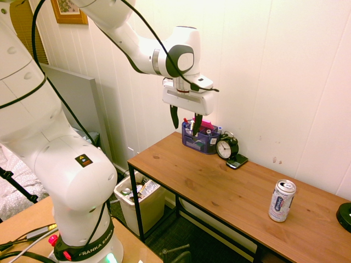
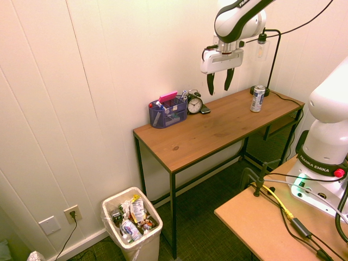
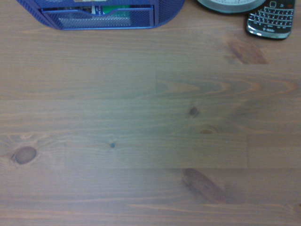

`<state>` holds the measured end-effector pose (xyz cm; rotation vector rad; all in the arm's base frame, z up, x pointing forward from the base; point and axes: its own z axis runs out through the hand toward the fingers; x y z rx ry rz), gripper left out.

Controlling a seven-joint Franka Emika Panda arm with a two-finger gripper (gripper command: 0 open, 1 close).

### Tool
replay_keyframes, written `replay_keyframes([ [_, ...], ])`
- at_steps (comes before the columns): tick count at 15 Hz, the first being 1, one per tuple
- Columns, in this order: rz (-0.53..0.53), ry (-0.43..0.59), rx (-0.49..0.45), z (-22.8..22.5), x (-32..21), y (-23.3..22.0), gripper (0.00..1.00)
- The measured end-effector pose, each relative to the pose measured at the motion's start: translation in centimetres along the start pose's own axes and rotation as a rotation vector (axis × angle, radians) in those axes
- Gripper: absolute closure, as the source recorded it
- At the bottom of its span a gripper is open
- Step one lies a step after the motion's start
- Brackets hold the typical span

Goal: Throw the can in the trash bin

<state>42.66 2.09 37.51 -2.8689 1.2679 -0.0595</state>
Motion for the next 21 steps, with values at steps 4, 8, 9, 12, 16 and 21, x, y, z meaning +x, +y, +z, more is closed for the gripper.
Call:
replay_keyframes([
  [4,0.056,-0.006,0.009,1.7,1.3,1.5,0.0],
  [8,0.21,-0.007,0.02,5.4,6.8,7.4,0.0],
  [9,0.248,-0.011,0.025,5.9,8.4,9.0,0.0],
  [12,0.393,-0.019,0.04,6.3,14.3,14.5,0.0],
  [16,0.544,-0.081,0.022,7.9,20.6,20.3,0.0],
  [21,0.633,-0.105,-0.055,12.5,26.6,21.7,0.0],
])
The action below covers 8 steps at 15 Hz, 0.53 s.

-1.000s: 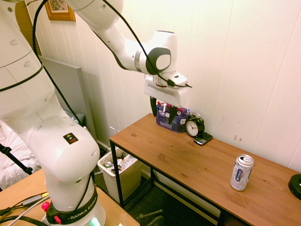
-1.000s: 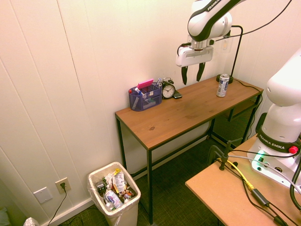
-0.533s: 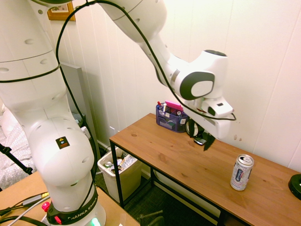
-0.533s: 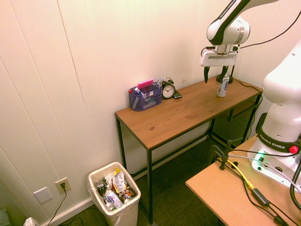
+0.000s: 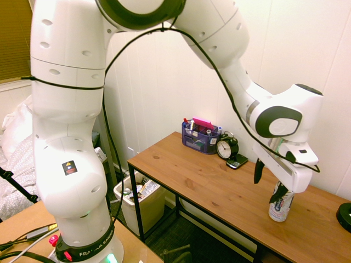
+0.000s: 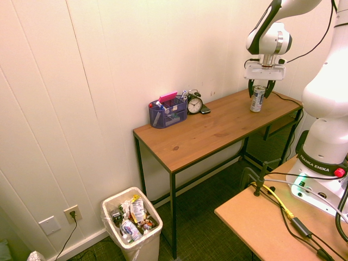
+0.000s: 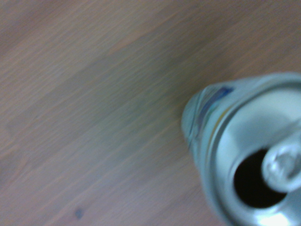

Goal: Throw the can in the trash bin

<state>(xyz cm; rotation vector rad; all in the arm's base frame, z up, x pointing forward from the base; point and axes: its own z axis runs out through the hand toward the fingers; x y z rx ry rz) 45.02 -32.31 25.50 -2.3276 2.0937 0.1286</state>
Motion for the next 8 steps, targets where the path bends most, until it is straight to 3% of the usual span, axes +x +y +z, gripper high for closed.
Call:
replay_keyframes([
  [4,0.048,-0.006,-0.002,0.3,2.7,-1.7,0.0],
  [5,0.046,-0.007,-0.007,0.2,2.9,-2.5,1.0],
  [8,0.041,-0.001,-0.021,1.0,2.8,-4.6,1.0],
])
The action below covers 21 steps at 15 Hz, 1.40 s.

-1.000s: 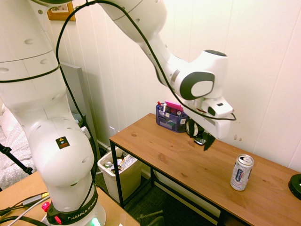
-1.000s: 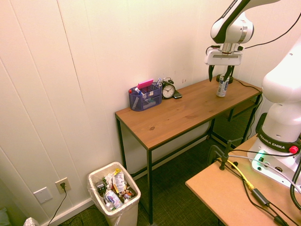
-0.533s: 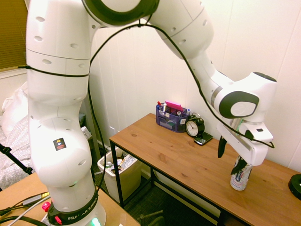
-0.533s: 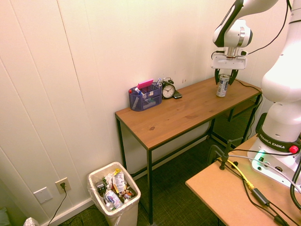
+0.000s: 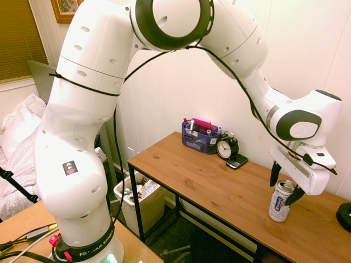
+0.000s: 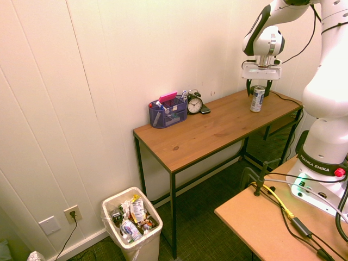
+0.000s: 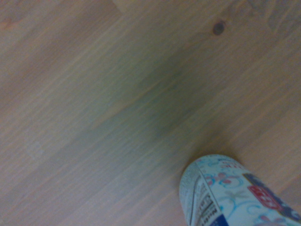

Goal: Throw the can in the trash bin

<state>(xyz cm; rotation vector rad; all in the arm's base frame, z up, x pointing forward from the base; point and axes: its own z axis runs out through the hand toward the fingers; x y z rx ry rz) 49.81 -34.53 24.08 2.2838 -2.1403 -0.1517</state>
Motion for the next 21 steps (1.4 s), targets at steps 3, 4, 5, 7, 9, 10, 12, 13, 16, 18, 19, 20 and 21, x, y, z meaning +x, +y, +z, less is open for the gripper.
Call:
replay_keyframes([
  [3,-0.003,0.001,-0.005,0.3,-0.4,-0.7,1.0],
  [4,-0.001,0.002,-0.004,0.2,-0.3,-0.7,1.0],
  [5,0.0,0.001,-0.004,0.2,-0.3,-0.7,1.0],
  [7,0.003,-0.004,-0.008,0.2,-0.1,-0.6,1.0],
  [9,0.006,-0.008,-0.013,0.3,-0.1,-0.5,1.0],
  [10,0.007,-0.01,-0.016,0.5,0.0,-0.4,1.0],
  [12,0.008,-0.013,-0.021,0.9,0.0,-0.4,1.0],
  [13,0.009,-0.015,-0.019,0.9,0.0,-0.4,1.0],
  [16,-0.01,-0.023,-0.011,0.8,-0.3,-0.5,1.0],
  [18,-0.088,-0.056,0.022,-0.1,-1.7,-0.9,1.0],
  [19,-0.139,-0.077,0.044,-1.4,-2.9,-0.7,1.0],
  [20,-0.188,-0.1,0.073,-3.3,-4.5,-0.3,1.0],
  [21,-0.238,-0.121,0.102,-5.3,-6.3,0.0,1.0],
])
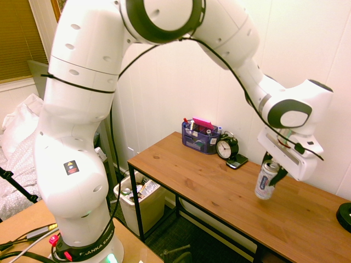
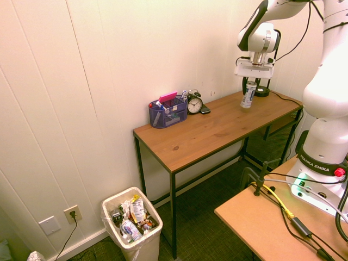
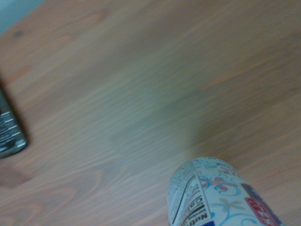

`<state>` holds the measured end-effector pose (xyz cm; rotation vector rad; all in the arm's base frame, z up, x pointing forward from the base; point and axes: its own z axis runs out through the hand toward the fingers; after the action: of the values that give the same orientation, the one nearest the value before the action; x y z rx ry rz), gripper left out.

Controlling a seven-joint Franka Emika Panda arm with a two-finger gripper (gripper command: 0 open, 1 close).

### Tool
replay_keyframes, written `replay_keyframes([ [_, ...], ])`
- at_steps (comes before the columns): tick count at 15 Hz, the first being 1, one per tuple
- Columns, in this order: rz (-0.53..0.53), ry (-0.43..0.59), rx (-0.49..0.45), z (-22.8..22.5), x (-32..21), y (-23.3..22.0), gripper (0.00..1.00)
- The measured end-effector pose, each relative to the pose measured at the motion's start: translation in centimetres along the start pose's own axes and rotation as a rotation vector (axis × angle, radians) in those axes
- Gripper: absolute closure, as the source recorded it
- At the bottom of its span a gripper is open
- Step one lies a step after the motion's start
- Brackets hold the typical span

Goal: Throw the can in the trash bin

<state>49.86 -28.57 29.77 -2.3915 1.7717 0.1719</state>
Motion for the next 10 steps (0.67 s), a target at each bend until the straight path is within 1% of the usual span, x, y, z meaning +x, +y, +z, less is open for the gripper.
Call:
replay_keyframes([
  [2,-0.098,-0.011,0.031,-3.3,-5.4,-1.8,1.0],
  [5,-0.21,0.049,0.017,-6.7,-16.8,-5.5,1.0],
  [7,-0.261,0.094,0.007,-8.7,-27.0,-7.4,1.0],
  [10,-0.349,0.143,0.036,-11.9,-46.2,-7.5,1.0],
])
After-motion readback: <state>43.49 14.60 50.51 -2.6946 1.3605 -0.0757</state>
